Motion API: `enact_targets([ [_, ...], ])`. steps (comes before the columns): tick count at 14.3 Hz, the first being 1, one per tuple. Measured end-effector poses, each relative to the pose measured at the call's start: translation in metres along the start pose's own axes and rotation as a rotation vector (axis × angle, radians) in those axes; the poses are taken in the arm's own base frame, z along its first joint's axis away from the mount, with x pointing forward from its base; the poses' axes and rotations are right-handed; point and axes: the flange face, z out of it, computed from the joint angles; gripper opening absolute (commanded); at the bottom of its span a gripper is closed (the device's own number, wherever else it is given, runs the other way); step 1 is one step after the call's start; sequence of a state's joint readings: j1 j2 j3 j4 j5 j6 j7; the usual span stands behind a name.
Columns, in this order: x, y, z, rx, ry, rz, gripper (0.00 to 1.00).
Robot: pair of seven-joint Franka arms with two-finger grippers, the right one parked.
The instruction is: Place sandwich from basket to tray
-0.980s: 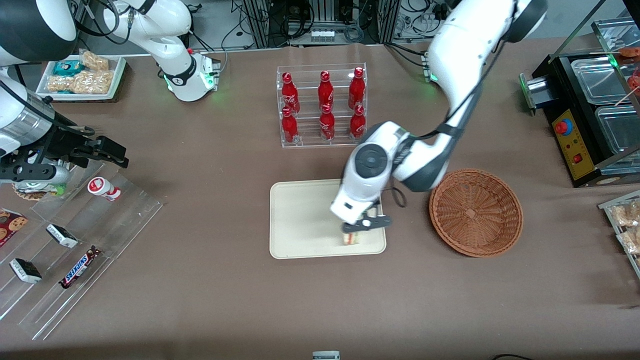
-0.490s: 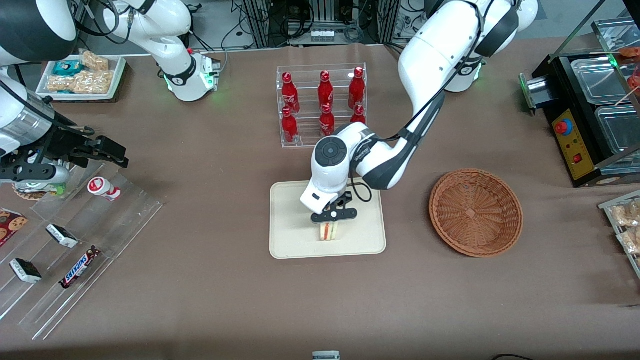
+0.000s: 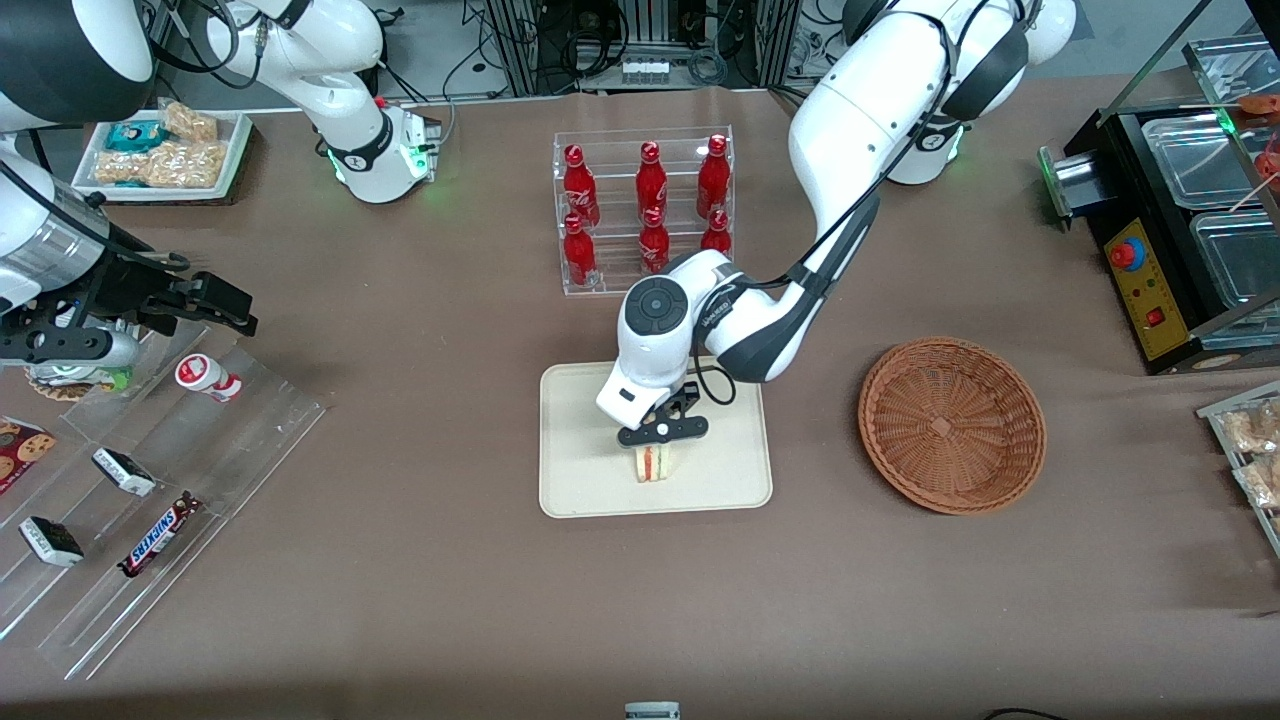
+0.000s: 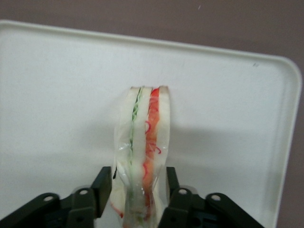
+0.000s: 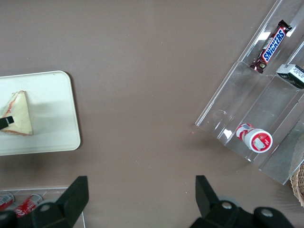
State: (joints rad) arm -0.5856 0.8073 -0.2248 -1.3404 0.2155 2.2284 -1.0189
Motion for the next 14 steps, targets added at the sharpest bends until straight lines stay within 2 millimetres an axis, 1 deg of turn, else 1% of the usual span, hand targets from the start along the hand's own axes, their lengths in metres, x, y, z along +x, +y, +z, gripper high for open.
enact_targets([
  [1, 0.007, 0.0, -0.019, -0.003, 0.013, -0.007, 1.0],
  [2, 0.015, -0.003, -0.044, 0.005, 0.024, -0.019, 1.0],
  [3, 0.025, -0.011, -0.073, 0.016, 0.034, -0.035, 1.0],
  [5, 0.045, -0.036, -0.136, 0.045, 0.049, -0.078, 1.0],
  [6, 0.054, -0.052, -0.164, 0.059, 0.053, -0.101, 1.0],
  [8, 0.073, -0.086, -0.208, 0.072, 0.053, -0.153, 1.0],
  [9, 0.083, -0.105, -0.222, 0.082, 0.053, -0.177, 1.0],
  [10, 0.093, -0.126, -0.228, 0.1, 0.046, -0.192, 1.0],
  [12, 0.112, -0.173, -0.226, 0.138, 0.022, -0.171, 1.0],
  [14, 0.125, -0.223, -0.225, 0.167, -0.003, -0.14, 1.0],
])
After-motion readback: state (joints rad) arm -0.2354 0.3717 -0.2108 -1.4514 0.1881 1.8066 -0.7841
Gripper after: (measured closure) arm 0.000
